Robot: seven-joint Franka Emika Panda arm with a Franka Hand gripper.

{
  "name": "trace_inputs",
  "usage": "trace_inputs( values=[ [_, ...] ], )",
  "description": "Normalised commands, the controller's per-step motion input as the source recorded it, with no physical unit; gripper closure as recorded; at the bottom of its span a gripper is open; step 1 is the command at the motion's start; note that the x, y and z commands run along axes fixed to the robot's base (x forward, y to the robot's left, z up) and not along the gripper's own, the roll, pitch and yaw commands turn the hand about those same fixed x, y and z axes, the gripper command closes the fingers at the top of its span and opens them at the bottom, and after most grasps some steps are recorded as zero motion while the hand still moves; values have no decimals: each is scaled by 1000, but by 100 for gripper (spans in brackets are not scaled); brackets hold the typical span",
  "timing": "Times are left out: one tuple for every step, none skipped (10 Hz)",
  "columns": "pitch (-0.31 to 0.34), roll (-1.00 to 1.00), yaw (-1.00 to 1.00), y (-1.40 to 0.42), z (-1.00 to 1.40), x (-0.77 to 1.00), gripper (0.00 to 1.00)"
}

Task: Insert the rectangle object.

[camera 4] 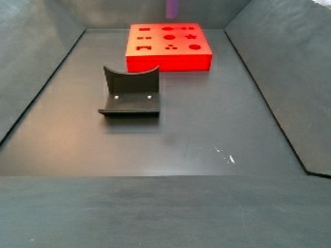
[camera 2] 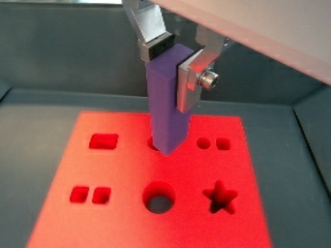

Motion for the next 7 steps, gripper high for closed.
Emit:
trace_inputs(
  values=[
    [-230,0,-429,-249,-380,540,100],
    [-197,53,-349,-309,-489,651,100],
    [-141,77,-371,-323,-506,657,100],
    [-116,87,-383,-320,-466,660,100],
    [-21,40,-363,-334,-57,666,100],
    [6,-10,-340,-360,231,666,100],
    [36,-41,-477,-251,383,529,100]
  ],
)
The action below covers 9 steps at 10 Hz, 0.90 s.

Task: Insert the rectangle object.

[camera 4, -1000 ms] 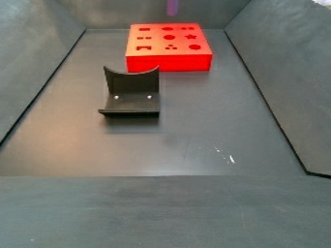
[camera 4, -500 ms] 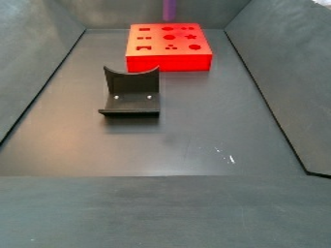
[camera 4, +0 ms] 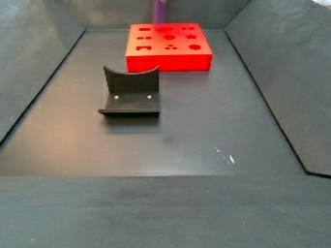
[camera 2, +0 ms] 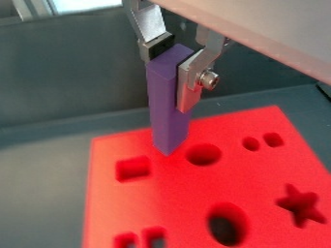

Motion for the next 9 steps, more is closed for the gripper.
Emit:
trace_inputs(
  values=[
    [4,-13,-666,-120,323,374,100],
    [0,67,-843,0,0,126,100],
    [16,121,-900,14,0,0,100],
    [57,150,-849,40,-51,0,100],
    [100,157,-826,46,-63,0,100],
    [119,139,-829,14,0,0,100],
    [89,171,-786,26,117,0,100],
    [83,294,-677,29,23,0,100],
    [157,473,-506,3,0,0,100]
  ],
)
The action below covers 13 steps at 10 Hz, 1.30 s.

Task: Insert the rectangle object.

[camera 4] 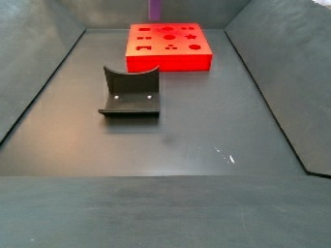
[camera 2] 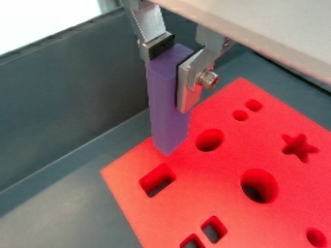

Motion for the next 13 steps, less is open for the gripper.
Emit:
trace_inputs(
  values=[
    [143,496,-469,3,0,0,100],
    [204,500,-391,6,0,0,100],
    [243,500,-291,0,26,29,100],
    [224,467,-194,-40,83,349,100],
    [249,379,-200,-89,0,426,100],
    [349,244,-206,-71,-20,420,100],
    [414,104,-200,-91,-151,420,100],
    [493,0,-214,-51,-160,360,100],
    [500,-43,-191,-26,-74,337,100],
    [481,-107,-229,0,-14,414,100],
    [343,-96,-186,0,0,623,100],
    [199,-57,-149,0,0,666,100],
    [116,-83,-140,0,-103,626,100]
  ],
)
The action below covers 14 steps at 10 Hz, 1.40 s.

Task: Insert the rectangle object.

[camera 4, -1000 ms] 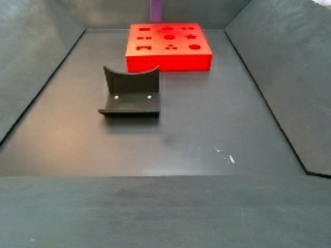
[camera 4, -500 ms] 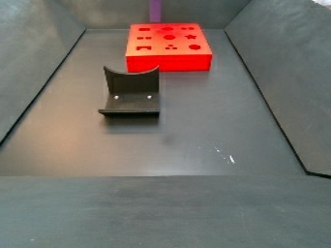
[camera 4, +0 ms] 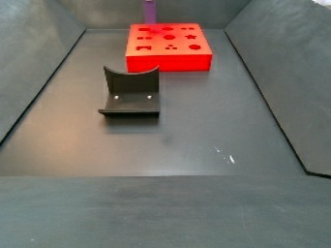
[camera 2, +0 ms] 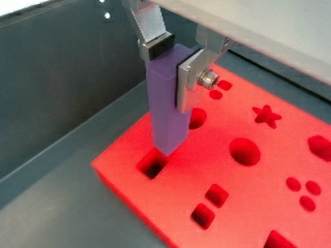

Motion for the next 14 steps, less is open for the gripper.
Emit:
trace_inputs(
  values=[
    [89,-54,-143,0,-143,557,100],
    [91,-14,-54,0,-146,397,100],
    [57,-36,0,0,-137,277,100],
    [76,-67,77,0,-54,389,100],
    [20,-50,57,26,-146,194,100],
    [0,-31,40,40,-123,-11,100],
    [0,-59,0,29,-80,-57,100],
    [0,-66,9,0,-109,0,100],
    [0,-83,0,0,-40,-20,100],
    [0,-71,43,-9,0,0,100],
    [0,-94,103,0,-31,54,100],
    [-3,-89,134,0,-51,0,100],
    [-31,-87,214,0,-37,-31,100],
    [-30,-71,231,0,-77,0,100]
  ],
)
